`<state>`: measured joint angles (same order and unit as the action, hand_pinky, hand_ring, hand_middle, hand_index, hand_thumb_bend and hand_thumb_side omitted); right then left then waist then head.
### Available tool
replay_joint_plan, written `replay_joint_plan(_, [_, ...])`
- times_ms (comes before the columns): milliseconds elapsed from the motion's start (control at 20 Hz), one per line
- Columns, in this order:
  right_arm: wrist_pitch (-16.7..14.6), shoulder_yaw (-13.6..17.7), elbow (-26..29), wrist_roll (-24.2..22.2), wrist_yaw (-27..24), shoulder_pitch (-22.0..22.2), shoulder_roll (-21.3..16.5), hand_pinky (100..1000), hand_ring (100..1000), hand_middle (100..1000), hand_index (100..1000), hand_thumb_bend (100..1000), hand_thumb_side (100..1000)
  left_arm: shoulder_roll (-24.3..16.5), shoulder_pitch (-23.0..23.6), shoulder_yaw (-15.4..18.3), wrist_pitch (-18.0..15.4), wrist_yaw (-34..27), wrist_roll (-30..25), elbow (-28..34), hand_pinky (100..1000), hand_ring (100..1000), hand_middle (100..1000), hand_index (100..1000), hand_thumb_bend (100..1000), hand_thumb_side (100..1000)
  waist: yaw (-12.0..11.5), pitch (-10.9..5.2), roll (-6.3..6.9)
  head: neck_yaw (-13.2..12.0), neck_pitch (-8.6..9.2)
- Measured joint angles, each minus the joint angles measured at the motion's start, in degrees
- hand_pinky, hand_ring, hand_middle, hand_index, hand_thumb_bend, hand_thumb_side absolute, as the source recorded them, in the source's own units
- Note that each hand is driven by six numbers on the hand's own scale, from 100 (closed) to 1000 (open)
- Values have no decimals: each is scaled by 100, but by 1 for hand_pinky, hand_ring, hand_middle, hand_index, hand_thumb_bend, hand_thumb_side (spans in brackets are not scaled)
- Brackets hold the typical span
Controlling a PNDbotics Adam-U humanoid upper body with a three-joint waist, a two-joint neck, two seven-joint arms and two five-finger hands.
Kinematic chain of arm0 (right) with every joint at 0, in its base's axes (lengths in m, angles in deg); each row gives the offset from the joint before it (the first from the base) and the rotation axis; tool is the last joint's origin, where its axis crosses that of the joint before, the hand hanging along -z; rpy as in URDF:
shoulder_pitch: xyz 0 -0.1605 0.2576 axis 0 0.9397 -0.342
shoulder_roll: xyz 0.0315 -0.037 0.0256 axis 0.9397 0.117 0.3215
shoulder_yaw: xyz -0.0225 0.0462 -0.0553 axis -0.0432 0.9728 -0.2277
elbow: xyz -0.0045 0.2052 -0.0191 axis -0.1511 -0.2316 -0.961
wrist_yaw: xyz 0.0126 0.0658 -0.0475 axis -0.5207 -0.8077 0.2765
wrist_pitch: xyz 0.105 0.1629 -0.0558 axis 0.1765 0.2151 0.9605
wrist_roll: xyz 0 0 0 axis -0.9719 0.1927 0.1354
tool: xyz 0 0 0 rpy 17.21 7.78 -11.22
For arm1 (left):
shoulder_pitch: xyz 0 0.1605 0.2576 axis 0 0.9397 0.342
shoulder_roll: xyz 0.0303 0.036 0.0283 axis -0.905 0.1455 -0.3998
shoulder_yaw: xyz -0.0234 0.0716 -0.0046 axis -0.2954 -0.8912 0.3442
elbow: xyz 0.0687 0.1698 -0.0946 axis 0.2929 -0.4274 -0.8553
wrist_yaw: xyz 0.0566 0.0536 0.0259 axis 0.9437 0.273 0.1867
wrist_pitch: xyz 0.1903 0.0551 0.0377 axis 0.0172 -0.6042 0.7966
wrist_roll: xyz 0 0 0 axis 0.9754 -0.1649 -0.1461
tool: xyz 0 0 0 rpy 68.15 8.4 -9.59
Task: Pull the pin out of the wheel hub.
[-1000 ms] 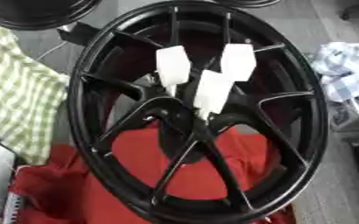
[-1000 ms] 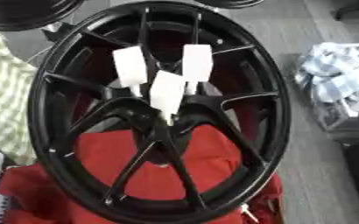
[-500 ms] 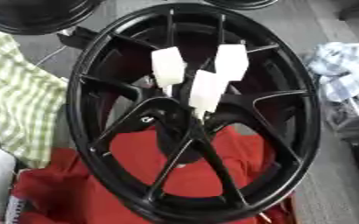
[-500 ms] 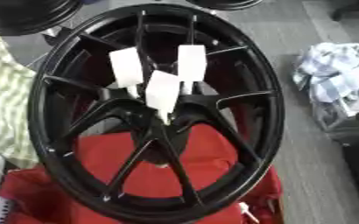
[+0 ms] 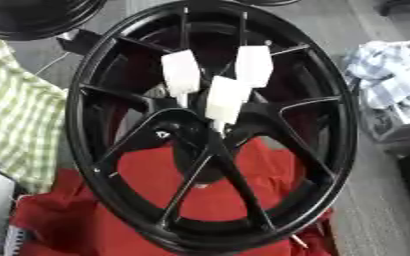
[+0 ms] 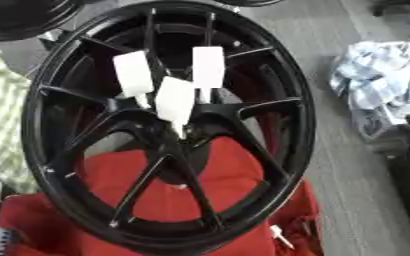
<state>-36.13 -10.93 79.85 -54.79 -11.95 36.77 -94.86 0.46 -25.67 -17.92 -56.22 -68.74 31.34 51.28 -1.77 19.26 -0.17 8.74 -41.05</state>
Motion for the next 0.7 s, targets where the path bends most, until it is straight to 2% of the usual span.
replay_joint_plan(700, [36,-36,0,-8,70,42,-34,1000,876,852,809,100,550,686,-1059,-758,697,299,-1207,1,690,730,645,770,100,612,34,-2,14,38,18])
